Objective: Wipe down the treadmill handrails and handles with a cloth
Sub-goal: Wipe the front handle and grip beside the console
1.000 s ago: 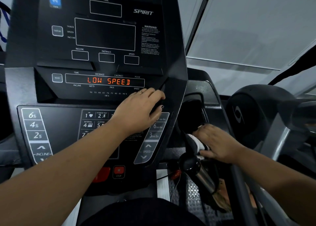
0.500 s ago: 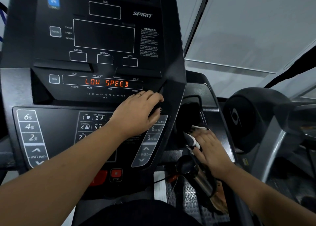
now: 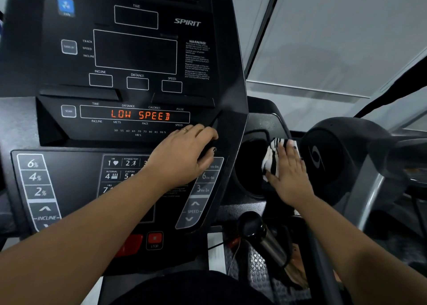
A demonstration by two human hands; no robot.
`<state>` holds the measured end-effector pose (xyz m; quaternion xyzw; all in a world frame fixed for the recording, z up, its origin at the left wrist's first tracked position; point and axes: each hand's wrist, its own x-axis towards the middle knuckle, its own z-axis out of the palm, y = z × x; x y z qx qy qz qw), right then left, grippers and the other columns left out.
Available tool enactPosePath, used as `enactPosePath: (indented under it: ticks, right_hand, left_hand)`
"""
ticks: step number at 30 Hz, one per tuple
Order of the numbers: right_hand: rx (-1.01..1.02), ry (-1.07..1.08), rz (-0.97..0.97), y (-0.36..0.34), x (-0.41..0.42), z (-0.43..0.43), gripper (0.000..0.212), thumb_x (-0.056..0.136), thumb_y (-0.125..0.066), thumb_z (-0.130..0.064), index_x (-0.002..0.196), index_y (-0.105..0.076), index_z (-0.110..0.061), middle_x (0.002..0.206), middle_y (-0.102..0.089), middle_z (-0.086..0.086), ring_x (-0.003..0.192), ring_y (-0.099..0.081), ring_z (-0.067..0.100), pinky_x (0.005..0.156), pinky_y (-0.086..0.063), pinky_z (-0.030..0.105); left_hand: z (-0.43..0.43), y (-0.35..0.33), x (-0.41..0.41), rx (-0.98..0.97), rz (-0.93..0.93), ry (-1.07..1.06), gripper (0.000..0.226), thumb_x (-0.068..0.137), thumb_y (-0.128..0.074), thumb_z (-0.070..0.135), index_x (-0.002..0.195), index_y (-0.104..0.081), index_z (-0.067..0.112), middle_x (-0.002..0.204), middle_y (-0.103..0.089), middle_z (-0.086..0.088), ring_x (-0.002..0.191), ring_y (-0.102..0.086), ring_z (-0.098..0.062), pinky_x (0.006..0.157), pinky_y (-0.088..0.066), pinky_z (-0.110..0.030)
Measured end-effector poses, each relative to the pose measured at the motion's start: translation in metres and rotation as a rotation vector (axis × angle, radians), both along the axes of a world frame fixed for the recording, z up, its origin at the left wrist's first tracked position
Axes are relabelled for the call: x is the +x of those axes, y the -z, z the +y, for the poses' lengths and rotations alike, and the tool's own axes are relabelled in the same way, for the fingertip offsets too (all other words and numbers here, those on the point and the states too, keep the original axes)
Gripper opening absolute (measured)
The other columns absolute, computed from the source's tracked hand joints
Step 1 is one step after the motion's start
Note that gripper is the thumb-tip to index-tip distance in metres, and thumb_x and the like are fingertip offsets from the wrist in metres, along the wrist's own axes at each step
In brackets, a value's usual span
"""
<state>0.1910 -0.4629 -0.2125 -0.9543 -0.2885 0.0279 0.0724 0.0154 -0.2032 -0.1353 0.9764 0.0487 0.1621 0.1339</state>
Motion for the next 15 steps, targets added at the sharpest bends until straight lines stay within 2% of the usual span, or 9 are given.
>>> enactPosePath:
  ticks: [2,5,9,11,12,15]
  right_hand:
    - [0.017,0.051,0.000,-0.002,0.003,0.008,0.089,0.093,-0.050,-0.047,0.155,0.009,-0.023,0.163,0.017,0.006,0.150,0.012,0.022,0.122,-0.004,0.048]
    - [0.019,0.013,0.003,-0.004,0.001,0.009,0.084,0.093,-0.054,-0.041,0.154,0.004,-0.039,0.163,0.015,0.001,0.150,0.012,0.020,0.119,-0.001,0.047]
    - [-0.055,-0.180,-0.027,-0.011,-0.006,-0.005,0.066,0.093,-0.049,-0.041,0.151,-0.019,-0.043,0.163,0.005,-0.011,0.151,0.007,0.015,0.121,-0.005,0.046]
    - [-0.053,-0.262,-0.043,-0.013,-0.015,-0.011,0.055,0.091,-0.036,-0.051,0.144,-0.040,-0.038,0.163,-0.006,-0.014,0.151,0.002,0.014,0.121,-0.007,0.043]
    - [-0.043,-0.289,-0.046,-0.015,-0.021,-0.013,0.057,0.090,-0.030,-0.054,0.139,-0.049,-0.034,0.161,-0.016,-0.014,0.151,-0.003,0.014,0.121,-0.009,0.042]
    - [0.025,-0.303,-0.039,-0.015,-0.045,-0.011,0.057,0.091,-0.030,-0.053,0.125,-0.063,-0.022,0.148,-0.045,-0.002,0.147,-0.025,0.018,0.120,-0.017,0.039]
  left_hand:
    - [0.000,0.000,0.000,0.001,0.003,0.001,0.031,0.097,-0.043,0.038,0.126,-0.048,0.026,0.112,-0.056,0.010,0.104,-0.053,-0.011,0.092,-0.043,-0.030]
    - [-0.001,-0.001,-0.001,-0.003,0.003,0.001,0.031,0.097,-0.044,0.037,0.126,-0.049,0.026,0.111,-0.056,0.010,0.104,-0.054,-0.012,0.092,-0.043,-0.030]
    - [-0.001,-0.002,-0.003,0.003,-0.001,0.005,0.031,0.097,-0.045,0.036,0.125,-0.049,0.025,0.110,-0.055,0.010,0.103,-0.054,-0.012,0.090,-0.042,-0.029]
    - [-0.001,-0.002,-0.003,-0.002,-0.001,0.002,0.031,0.097,-0.045,0.036,0.126,-0.050,0.025,0.111,-0.055,0.010,0.103,-0.054,-0.011,0.090,-0.041,-0.028]
    - [-0.001,-0.002,-0.003,-0.004,-0.003,0.002,0.031,0.097,-0.045,0.036,0.126,-0.050,0.025,0.111,-0.056,0.009,0.103,-0.054,-0.012,0.090,-0.042,-0.029]
    - [-0.001,-0.001,-0.003,-0.001,-0.004,0.005,0.032,0.097,-0.045,0.036,0.126,-0.050,0.024,0.111,-0.056,0.008,0.103,-0.054,-0.013,0.090,-0.043,-0.031]
